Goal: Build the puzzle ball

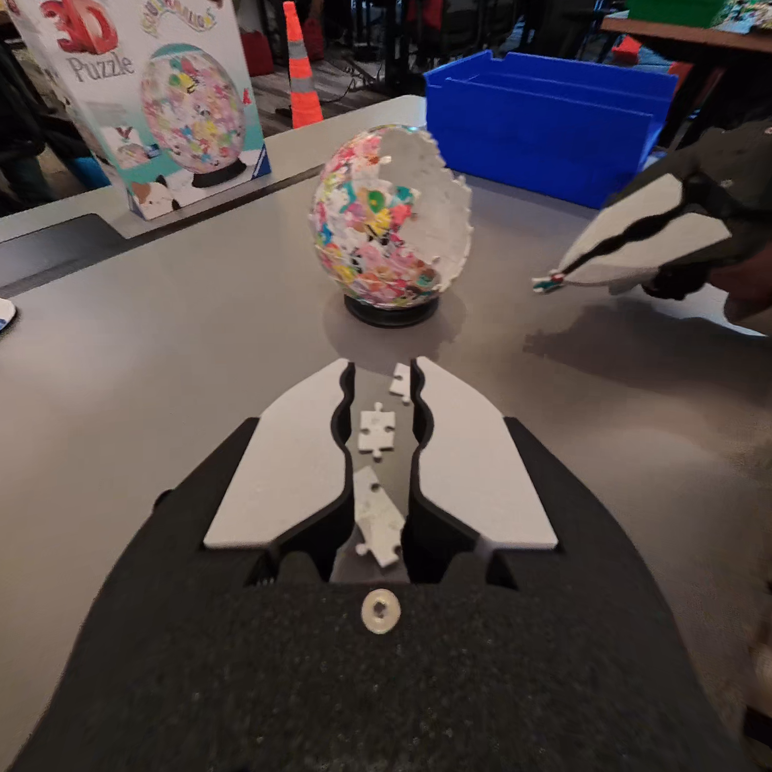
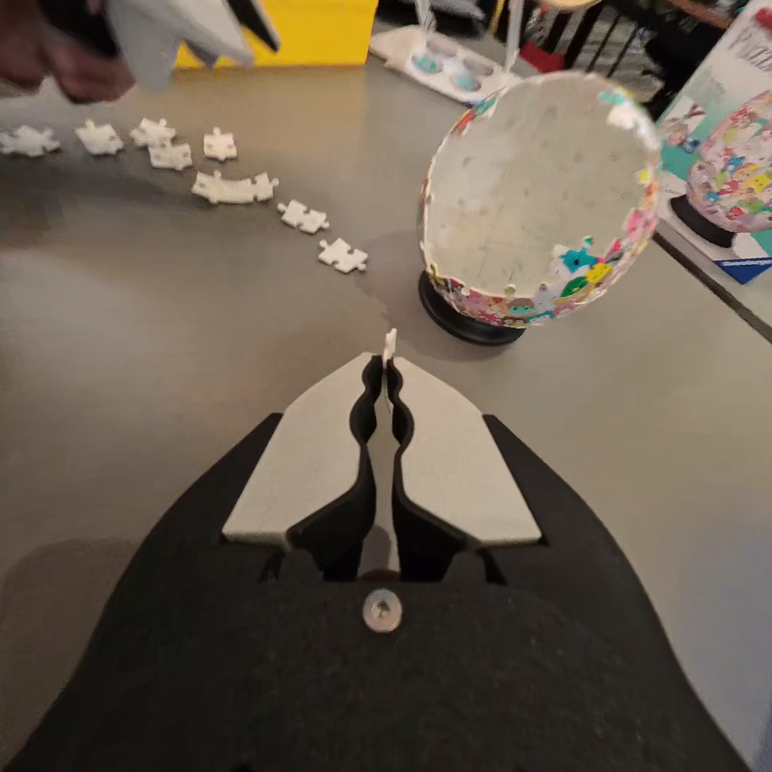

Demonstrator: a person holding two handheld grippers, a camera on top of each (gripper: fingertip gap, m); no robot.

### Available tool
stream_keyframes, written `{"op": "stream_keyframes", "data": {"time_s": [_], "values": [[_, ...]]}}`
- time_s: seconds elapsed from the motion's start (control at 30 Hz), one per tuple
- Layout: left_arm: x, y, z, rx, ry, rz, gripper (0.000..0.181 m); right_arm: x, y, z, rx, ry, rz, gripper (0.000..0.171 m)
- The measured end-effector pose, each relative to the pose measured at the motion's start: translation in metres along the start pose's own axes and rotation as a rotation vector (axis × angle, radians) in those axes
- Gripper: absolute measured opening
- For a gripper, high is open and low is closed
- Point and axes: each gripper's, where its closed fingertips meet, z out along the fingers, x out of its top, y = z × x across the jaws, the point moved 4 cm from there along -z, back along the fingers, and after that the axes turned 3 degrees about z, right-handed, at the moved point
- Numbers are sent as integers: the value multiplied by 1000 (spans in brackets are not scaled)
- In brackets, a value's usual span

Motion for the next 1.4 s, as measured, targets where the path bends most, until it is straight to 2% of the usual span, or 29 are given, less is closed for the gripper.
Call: {"op": "stream_keyframes", "data": {"time_s": [0.23, 0.43, 0.7, 0.83, 0.93, 1.13, 1.23, 1.3, 1.4], "values": [[0, -41, 26, -108, 35, -295, 24, -3, 10, 25, 136, -99, -86, 2], [18, -65, 28, -32, 56, -173, 24, -3, 6, 38, 155, -141, -161, 2], [15, -60, 30, -91, 60, -238, 24, -5, 1, 54, 123, -273, -386, 3], [14, -59, 20, -60, 59, -193, 24, 5, 0, 51, 96, -219, -364, 2], [15, -52, 15, -77, 75, -181, 24, 20, 3, 44, 79, -94, -273, 2], [22, -10, 27, -257, 68, -196, 24, 40, -5, 31, -12, 44, -445, 2], [24, 31, 43, -444, 9, -277, 39, 45, -18, 35, -18, 55, -494, 2], [23, 50, 52, -479, -26, -301, 53, 45, -26, 39, -21, 39, -515, 2], [22, 64, 58, -507, -41, -344, 51, 43, -38, 40, -15, 23, -560, 2]]}}
